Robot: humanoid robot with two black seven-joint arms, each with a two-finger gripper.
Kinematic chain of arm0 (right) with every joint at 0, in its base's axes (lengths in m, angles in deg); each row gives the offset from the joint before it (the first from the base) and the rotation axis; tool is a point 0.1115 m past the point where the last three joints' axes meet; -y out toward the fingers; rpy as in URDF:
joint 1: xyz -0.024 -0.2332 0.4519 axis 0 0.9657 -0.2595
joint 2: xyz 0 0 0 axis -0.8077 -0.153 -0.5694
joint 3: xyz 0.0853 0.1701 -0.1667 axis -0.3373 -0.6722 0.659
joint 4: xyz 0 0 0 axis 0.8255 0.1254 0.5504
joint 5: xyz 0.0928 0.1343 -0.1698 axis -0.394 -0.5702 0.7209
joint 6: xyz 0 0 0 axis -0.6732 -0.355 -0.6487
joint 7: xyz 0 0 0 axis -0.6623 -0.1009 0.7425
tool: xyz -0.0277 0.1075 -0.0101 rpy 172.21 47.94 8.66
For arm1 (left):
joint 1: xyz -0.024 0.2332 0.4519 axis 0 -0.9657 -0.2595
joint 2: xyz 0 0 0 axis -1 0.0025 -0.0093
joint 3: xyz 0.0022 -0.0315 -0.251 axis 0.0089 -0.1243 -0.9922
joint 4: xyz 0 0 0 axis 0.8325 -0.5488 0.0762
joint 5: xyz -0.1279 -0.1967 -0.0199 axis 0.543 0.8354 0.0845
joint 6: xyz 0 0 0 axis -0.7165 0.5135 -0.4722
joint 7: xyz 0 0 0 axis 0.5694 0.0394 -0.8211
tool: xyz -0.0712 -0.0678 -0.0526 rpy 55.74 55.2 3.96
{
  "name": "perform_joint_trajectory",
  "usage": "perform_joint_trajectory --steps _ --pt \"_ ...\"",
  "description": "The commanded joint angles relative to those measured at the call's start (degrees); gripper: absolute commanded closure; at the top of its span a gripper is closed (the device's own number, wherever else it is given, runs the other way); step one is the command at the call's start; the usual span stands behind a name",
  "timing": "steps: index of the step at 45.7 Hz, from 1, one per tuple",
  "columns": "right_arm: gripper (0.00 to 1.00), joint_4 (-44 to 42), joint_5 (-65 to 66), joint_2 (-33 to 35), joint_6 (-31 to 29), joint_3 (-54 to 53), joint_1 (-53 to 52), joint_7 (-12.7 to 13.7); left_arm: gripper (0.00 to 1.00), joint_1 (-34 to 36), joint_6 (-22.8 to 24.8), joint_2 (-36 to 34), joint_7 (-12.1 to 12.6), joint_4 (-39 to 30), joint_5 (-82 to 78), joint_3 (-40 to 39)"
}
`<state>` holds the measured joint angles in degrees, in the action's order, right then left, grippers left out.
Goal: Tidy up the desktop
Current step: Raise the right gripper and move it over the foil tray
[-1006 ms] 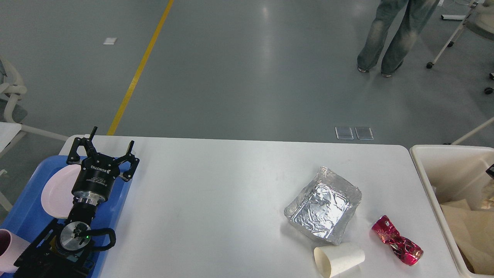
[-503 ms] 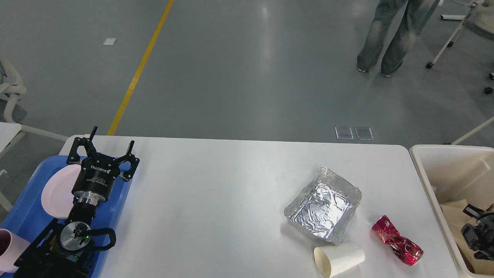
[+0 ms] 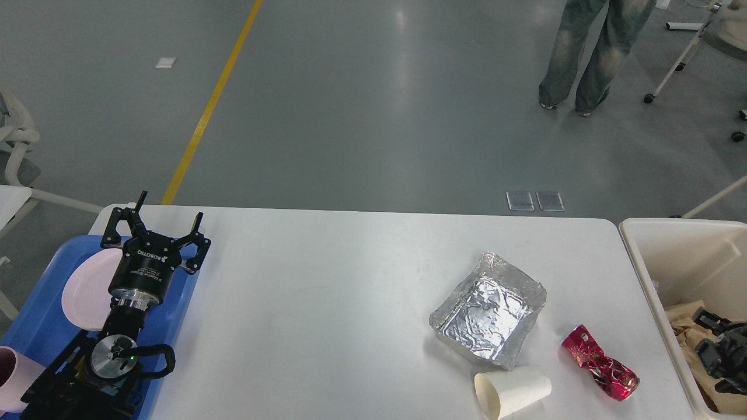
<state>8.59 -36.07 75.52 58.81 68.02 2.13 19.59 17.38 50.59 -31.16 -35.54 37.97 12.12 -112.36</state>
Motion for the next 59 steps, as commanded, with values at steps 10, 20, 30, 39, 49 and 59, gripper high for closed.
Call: perform_joint_trajectory --steps 10,20,30,39,49,59 --pt "0.00 20.68 6.66 5.51 -13.80 -0.27 -24.16 0.00 0.04 0.00 0.04 0.02 0.00 0.01 0.00 0.00" --pt "0.00 38.53 20.39 4.81 -27.68 0.52 -46.23 1.31 0.04 0.00 -0.05 0.02 0.09 0.01 0.00 0.00" --pt "0.00 54.17 20.39 3.84 -41.58 1.04 -67.49 2.10 0.04 0.00 -0.05 0.02 0.09 0.01 0.00 0.00" --pt "0.00 74.37 20.31 3.93 -45.02 1.57 -88.24 5.00 0.04 0.00 -0.05 -0.07 0.09 0.01 0.00 0.00" --pt "0.00 88.46 17.59 4.19 -46.24 2.01 -101.18 7.73 0.04 0.00 0.04 0.02 0.09 0.01 0.00 0.00" --pt "0.00 88.46 13.45 4.46 -45.63 3.94 -101.18 7.64 0.04 0.00 -0.05 0.02 0.09 0.01 0.00 -0.09"
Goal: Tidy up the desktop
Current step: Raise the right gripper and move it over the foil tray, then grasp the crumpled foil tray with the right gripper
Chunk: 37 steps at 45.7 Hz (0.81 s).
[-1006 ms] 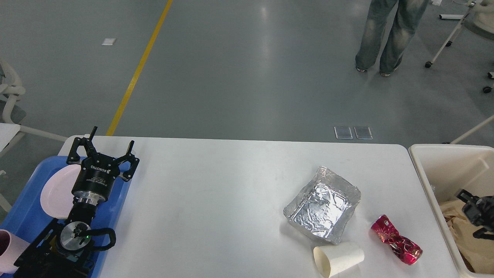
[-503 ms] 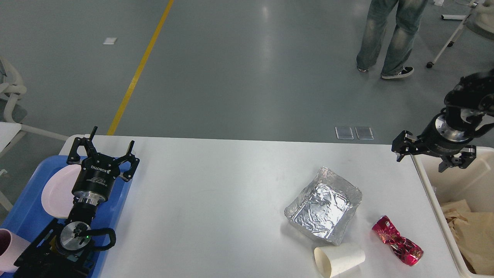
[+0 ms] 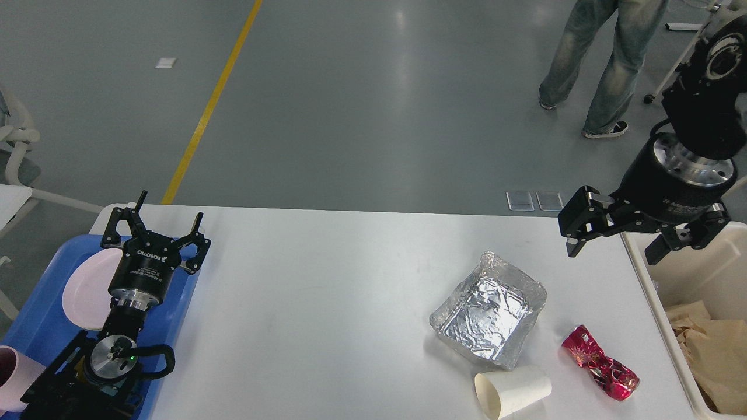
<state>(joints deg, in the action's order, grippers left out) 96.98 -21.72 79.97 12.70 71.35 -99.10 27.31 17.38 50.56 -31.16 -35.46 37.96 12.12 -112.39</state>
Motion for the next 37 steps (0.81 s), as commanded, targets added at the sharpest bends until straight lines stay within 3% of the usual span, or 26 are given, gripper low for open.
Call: perform_joint_trajectory --steps 1,10,15,25,37 --pt "0.00 0.07 -0.90 0.01 0.65 0.61 0.23 -0.08 0.04 0.00 -0.01 -0.07 0.00 -0.07 0.00 0.03" --pt "0.01 -0.37 -1.43 -0.17 4.16 -0.18 5.58 -0.08 0.04 0.00 0.07 0.02 0.00 0.02 0.00 -0.06" --pt "0.01 -1.33 -3.36 -0.34 9.51 -0.71 10.76 -0.08 0.04 -0.08 -0.01 -0.07 0.00 0.02 0.00 0.03" --pt "0.01 -7.13 -7.58 -3.32 25.69 -4.13 27.46 -0.08 0.04 0.00 0.07 0.02 0.00 0.02 0.00 -0.06" --pt "0.06 -16.01 -8.55 -8.60 33.17 -13.71 44.78 0.01 0.04 0.00 -0.01 0.02 0.00 0.02 0.00 -0.06"
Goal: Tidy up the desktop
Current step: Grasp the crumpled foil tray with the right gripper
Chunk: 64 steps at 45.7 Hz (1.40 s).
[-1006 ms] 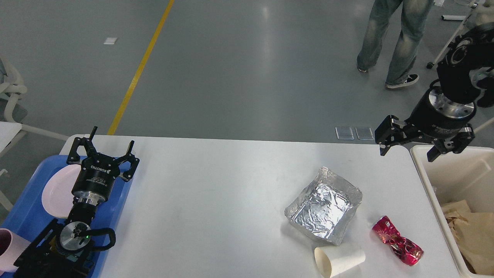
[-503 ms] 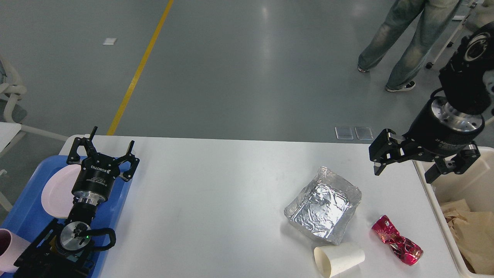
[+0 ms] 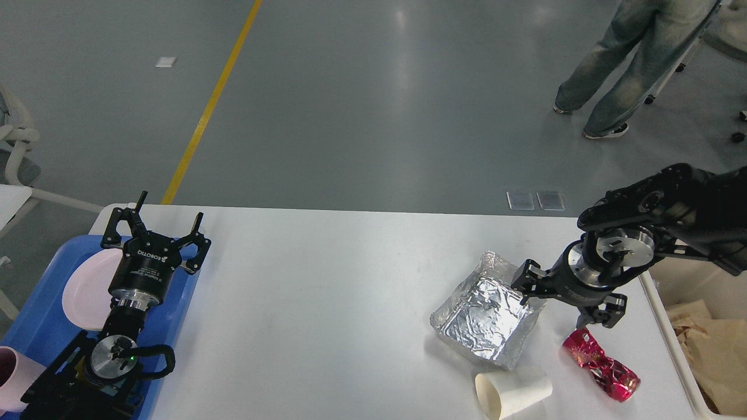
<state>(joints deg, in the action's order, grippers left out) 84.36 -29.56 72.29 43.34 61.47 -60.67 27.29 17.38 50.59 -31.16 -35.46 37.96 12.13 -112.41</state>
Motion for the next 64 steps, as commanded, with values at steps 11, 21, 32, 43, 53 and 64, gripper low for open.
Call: perform_joint_trajectory --steps 11,21,32,43,53,64 --pt "0.09 -12.70 -0.70 -2.94 6.92 -7.79 16.29 0.03 0.04 0.00 -0.05 0.01 0.00 -0.07 0.00 -0.04" --pt "0.09 -17.80 -0.79 -3.90 7.63 -10.51 21.21 0.03 0.04 0.00 -0.05 0.01 0.00 -0.07 0.00 0.05" --pt "0.15 -22.37 -1.49 -5.58 7.63 -11.31 24.82 -0.06 0.04 0.00 -0.05 0.01 0.00 -0.07 0.00 0.05" --pt "0.52 -23.52 -1.41 -6.98 7.45 -11.31 26.40 -0.14 0.04 0.00 0.04 0.01 0.00 0.02 0.00 0.05" --pt "0.99 -23.69 -1.49 -7.33 7.62 -11.39 27.10 -0.06 0.04 0.00 -0.05 0.01 0.00 -0.07 0.00 -0.04" --pt "1.00 -23.69 -1.41 -7.51 8.24 -11.39 26.58 -0.23 0.04 0.00 -0.05 0.01 0.00 -0.07 0.00 -0.04"
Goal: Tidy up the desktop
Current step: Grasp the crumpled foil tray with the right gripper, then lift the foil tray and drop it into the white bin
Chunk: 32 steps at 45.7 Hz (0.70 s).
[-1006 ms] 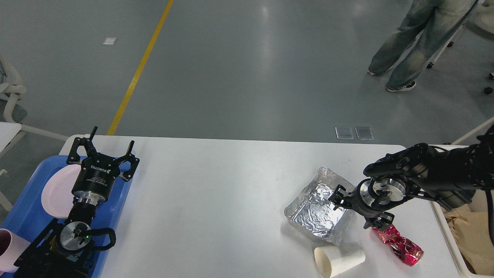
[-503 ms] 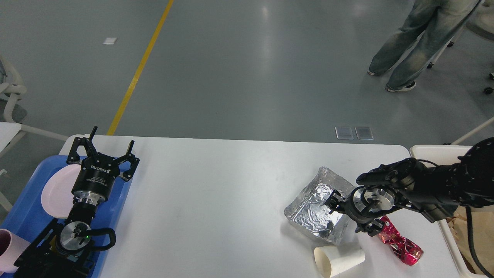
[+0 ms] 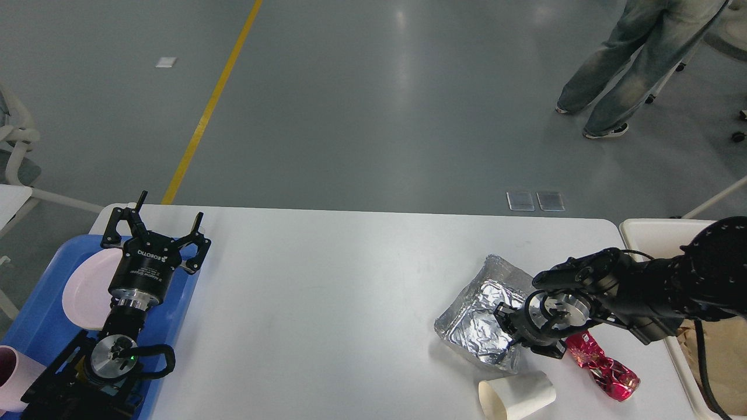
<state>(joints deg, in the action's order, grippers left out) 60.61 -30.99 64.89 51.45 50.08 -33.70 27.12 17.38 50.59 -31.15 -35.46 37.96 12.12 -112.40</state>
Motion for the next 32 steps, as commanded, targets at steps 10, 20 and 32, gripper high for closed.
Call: perform_joint_trajectory --steps 10,20,32 --pt "1.00 0.06 -0.06 -0.29 0.22 0.00 -0.57 0.21 0.04 0.00 -0.05 0.00 0.00 -0.07 0.00 -0.04" --pt "1.00 3.12 -1.99 -0.12 -1.27 -0.09 -5.31 0.38 0.04 0.00 0.04 0.00 0.00 0.02 0.00 0.04" --pt "1.00 12.09 -5.86 3.31 -9.08 4.38 -20.24 0.38 0.04 0.00 0.04 0.00 0.00 -0.07 0.00 0.04"
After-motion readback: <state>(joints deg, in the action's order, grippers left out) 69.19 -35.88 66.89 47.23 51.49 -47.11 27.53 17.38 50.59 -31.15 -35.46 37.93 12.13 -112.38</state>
